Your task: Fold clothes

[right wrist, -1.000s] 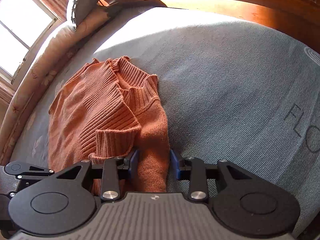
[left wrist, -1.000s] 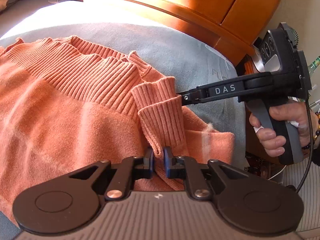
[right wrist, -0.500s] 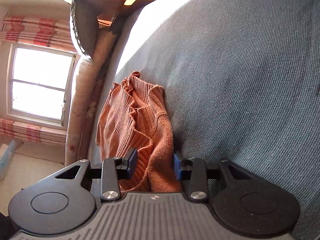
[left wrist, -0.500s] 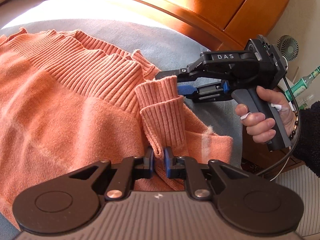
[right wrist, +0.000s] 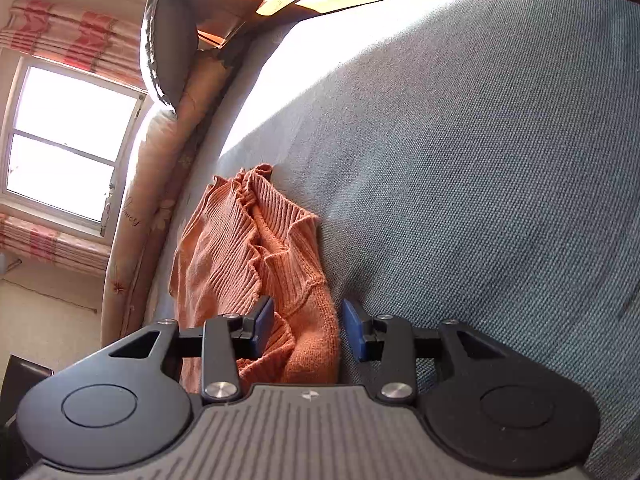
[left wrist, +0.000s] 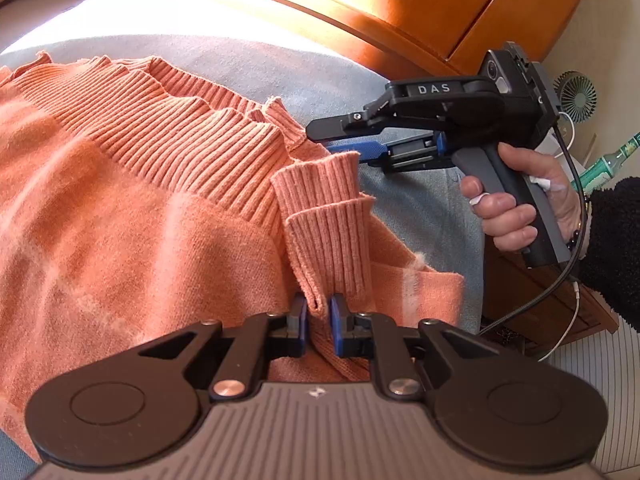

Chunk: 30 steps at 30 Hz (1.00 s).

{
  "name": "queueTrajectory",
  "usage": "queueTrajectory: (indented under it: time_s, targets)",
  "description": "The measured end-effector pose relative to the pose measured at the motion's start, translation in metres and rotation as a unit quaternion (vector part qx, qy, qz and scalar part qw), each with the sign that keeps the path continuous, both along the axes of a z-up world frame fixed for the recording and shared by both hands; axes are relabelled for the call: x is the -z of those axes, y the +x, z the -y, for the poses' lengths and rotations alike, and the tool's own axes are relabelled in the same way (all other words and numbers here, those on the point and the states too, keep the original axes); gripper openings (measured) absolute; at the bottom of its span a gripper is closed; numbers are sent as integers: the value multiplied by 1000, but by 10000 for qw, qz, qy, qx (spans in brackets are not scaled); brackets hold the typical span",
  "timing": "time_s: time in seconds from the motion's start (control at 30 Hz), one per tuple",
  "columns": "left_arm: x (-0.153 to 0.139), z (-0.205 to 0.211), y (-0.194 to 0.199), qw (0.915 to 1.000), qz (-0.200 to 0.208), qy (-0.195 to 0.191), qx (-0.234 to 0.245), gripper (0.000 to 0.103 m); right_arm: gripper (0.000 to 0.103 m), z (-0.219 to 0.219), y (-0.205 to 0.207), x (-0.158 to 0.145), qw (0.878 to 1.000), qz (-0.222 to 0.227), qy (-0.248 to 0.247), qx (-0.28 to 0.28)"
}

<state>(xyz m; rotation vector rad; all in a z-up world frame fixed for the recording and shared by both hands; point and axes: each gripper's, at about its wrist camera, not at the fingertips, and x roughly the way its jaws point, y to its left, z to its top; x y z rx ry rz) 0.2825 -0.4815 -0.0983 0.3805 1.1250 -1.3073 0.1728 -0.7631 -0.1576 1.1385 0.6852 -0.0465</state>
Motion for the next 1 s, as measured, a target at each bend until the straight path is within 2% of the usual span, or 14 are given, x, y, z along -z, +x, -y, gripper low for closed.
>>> queueTrajectory:
  time_s: [0.2,0.23,0.37,0.5,0.57,0.6,0.63,0.67,0.73,0.8,0.87,1.0]
  targets:
    - [0,1,1,10000,-59,26,8,14,46,-11,-9,13,9960,-136,678,-570]
    - [0,0,2,10000,-78,15,-2,14,45,-12,-11,14,9961,-138,722,-488]
    - [1,-1,3,9999,-148,-20,-44,14,23,-14,-18,15,9963,-154,842,-103]
    - [1,0,3,9999,-166,3,-41,14,5,-13,-19,-21,9994,-90,319,109]
    - [0,0,3,9999,-165,6,-30,14,2,-8,-23,-44,9997,-17,29,236]
    - [1,0,3,9998,-170,5,-39,14,2,-4,-28,-51,9994,149,54,320]
    - [0,0,3,9998,-175,7,-57,14,3,-1,-32,-56,9991,141,11,396]
    - [0,0,3,9998,-176,11,-74,14,7,2,-37,-60,9988,129,-35,471]
    - [0,0,2,9998,-166,26,-89,14,13,-3,-44,-60,9977,-355,-395,428]
    - [-1,0,2,9998,-158,45,-88,14,24,-10,-54,-55,9936,-864,-631,348]
    - [-1,1,2,9998,-153,57,-74,14,41,-27,-71,-46,9901,-1217,-603,365]
    - [0,1,3,9999,-144,42,-72,14,48,-62,-106,-31,9862,-1487,-149,708]
